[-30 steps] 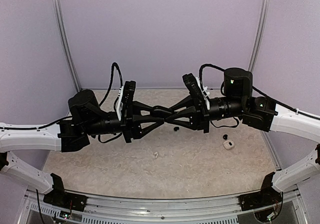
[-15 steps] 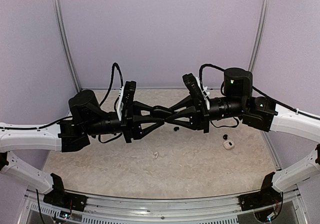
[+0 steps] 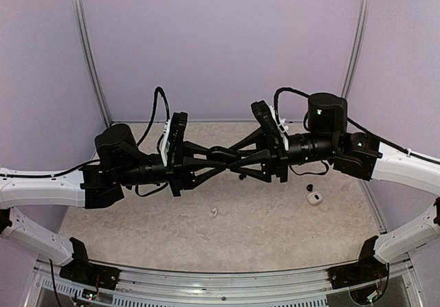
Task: Insert the wireless bluetooth earbuds into the charging case
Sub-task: Pass from the right arm to the left
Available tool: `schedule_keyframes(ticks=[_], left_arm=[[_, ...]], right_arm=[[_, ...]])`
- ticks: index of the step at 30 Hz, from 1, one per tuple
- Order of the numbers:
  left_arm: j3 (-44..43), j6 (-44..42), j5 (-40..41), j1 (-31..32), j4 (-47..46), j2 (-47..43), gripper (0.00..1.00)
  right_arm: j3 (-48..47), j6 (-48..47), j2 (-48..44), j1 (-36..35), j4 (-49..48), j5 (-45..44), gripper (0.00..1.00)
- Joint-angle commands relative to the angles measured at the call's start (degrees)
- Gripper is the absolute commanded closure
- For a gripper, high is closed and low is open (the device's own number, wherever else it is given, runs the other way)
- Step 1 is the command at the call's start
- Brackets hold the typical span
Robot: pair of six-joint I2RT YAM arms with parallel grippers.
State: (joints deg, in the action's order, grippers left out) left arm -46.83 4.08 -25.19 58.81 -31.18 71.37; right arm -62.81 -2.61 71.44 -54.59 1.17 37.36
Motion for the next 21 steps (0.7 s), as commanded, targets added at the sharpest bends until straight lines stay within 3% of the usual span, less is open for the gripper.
schedule_keyframes(ticks=[1, 6, 21], left_arm=[[1.1, -1.5, -0.4, -0.2, -0.8, -1.1, 0.92], [1.1, -2.6, -0.7, 0.2, -0.7, -1.4, 0.94], [1.5, -7.0, -0.2, 2.5, 0.5, -1.7, 0.99]], right_arm=[[0.1, 0.2, -1.7, -0.3, 0.4, -1.3, 0.46], [0.1, 1.7, -1.6, -0.3, -1.1, -2.0, 0.37], [-1.2, 4.9, -2.0, 0.6, -0.7, -7.8, 0.42]])
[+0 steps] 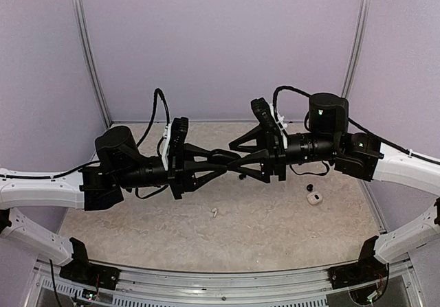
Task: Insert the wireless bluetooth earbuds into the charging case
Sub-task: Open the charging case.
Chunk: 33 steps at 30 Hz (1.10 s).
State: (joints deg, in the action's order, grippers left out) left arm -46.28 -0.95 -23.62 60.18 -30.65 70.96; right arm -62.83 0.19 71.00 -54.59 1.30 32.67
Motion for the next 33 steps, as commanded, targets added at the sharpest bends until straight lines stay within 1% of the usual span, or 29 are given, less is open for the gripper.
schedule_keyframes(ticks=[1, 6, 12, 17, 21, 23, 27, 29, 33], left_arm=[[1.0, -2.0, -1.8, 1.2, -0.1, -1.3, 1.00], [1.3, -2.3, -2.1, 1.1, -0.1, -1.4, 1.00], [1.6, -2.3, -2.0, 1.2, 0.0, -1.7, 1.00], [1.7, -2.0, -1.9, 1.2, -0.2, -2.1, 1.00], [2.7, 0.0, -1.1, 0.7, -1.5, -2.5, 1.00], [3.3, 2.5, -0.6, -0.3, -2.5, -2.6, 1.00], [5.0, 6.3, 1.4, -2.8, -3.9, -3.3, 1.00], [6.1, 7.7, 1.6, -4.1, -4.6, -3.9, 1.00], [8.1, 9.6, 2.0, -6.2, -5.5, -5.5, 1.00]], right_arm=[[-1.1, 2.3, -1.7, 0.8, -1.0, -3.0, 0.42], [-0.8, 3.3, -2.6, 1.6, -1.2, -2.5, 0.45], [-0.5, 4.1, -3.4, 2.6, -1.2, -2.1, 0.46], [-0.5, 3.8, -3.1, 2.9, -1.2, -3.4, 0.46], [-0.8, 3.0, -3.4, 3.0, -1.0, -3.1, 0.46], [-1.2, 2.2, -3.8, 3.1, -0.7, -2.3, 0.44], [-1.6, 0.8, -4.7, 3.4, 0.4, -2.1, 0.36], [-1.6, 0.7, -5.3, 4.9, 0.7, -2.0, 0.30], [-0.7, 1.9, -4.8, 9.7, 1.4, -3.2, 0.23]])
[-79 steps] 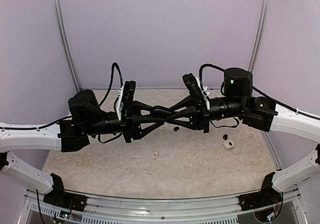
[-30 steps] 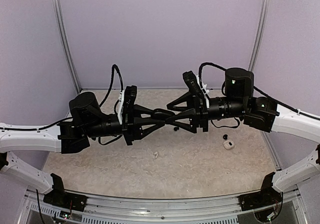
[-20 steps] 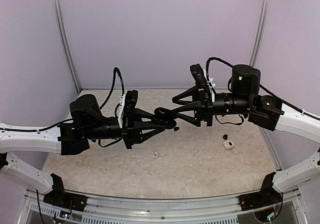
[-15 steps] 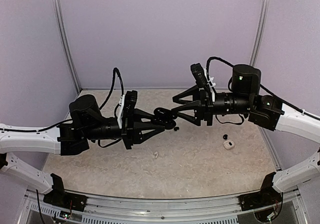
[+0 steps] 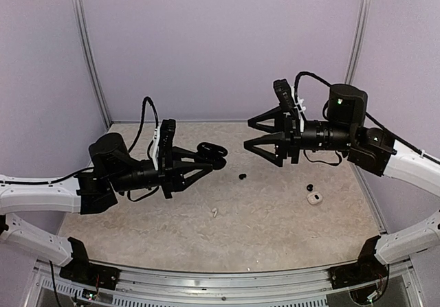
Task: Insert the wireless bluetooth earbuds into the charging case
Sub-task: Open the charging case, then move the right earbud to the center of the board.
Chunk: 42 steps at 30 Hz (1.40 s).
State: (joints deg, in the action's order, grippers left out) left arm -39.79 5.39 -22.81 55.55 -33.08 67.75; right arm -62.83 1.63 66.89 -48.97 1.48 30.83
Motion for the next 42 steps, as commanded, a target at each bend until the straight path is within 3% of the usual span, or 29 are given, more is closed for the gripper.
schedule_keyframes(ticks=[1, 9, 16, 23, 30, 42], left_arm=[[2.0, 3.5, 1.4, -2.1, -3.0, -2.5, 1.00], [4.4, 4.3, 3.1, -3.4, -2.9, -5.4, 1.00], [5.3, 4.6, 3.3, -4.0, -3.6, -5.9, 1.00], [5.8, 4.0, 3.4, -4.2, -2.8, -6.9, 1.00], [6.0, 4.1, 3.0, -4.4, -3.1, -6.9, 1.00], [6.5, 3.8, 2.9, -4.4, -3.1, -7.4, 1.00]], right_arm=[[-0.7, 0.8, 0.2, 5.7, 2.0, -1.5, 0.22], [-6.3, -1.0, 15.3, 15.6, 10.0, -1.2, 0.31], [-12.4, -6.0, 32.0, 21.7, 9.3, 1.5, 0.45], [-22.6, -10.8, 45.8, 23.5, 14.6, 1.7, 0.56], [-31.4, -14.9, 54.8, 24.3, 19.6, 3.3, 0.59], [-36.9, -20.0, 63.4, 24.5, 26.4, 7.0, 0.63]])
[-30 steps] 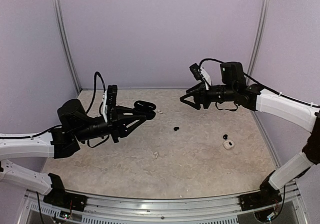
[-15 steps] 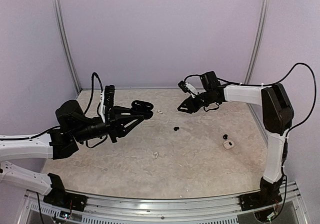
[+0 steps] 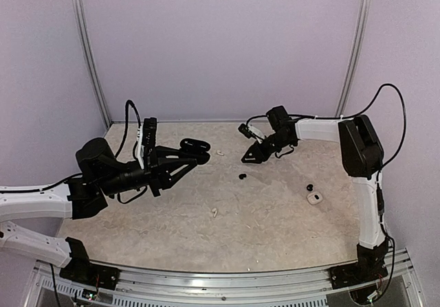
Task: Insert the wireless bluetooth earbuds into the charging case
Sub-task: Move the right earbud to the center of the board.
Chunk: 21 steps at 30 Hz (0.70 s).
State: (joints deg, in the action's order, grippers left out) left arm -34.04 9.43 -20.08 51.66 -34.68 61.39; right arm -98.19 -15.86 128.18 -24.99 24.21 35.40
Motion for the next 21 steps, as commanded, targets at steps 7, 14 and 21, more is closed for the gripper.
schedule_keyframes(ticks=[7, 14, 21], left_arm=[[1.1, -0.2, 0.1, -0.4, -1.8, -0.8, 1.00], [1.3, -0.3, 0.0, -0.4, -2.0, -1.0, 1.00], [1.6, -0.4, 0.1, -0.4, -2.1, -1.2, 1.00]], right_arm=[[0.9, -2.1, 2.6, 0.5, 3.9, 6.1, 0.68], [0.9, 0.1, 4.7, 1.2, 6.9, 10.6, 0.62], [3.8, 1.4, 3.7, 2.0, 5.8, 13.2, 0.55]])
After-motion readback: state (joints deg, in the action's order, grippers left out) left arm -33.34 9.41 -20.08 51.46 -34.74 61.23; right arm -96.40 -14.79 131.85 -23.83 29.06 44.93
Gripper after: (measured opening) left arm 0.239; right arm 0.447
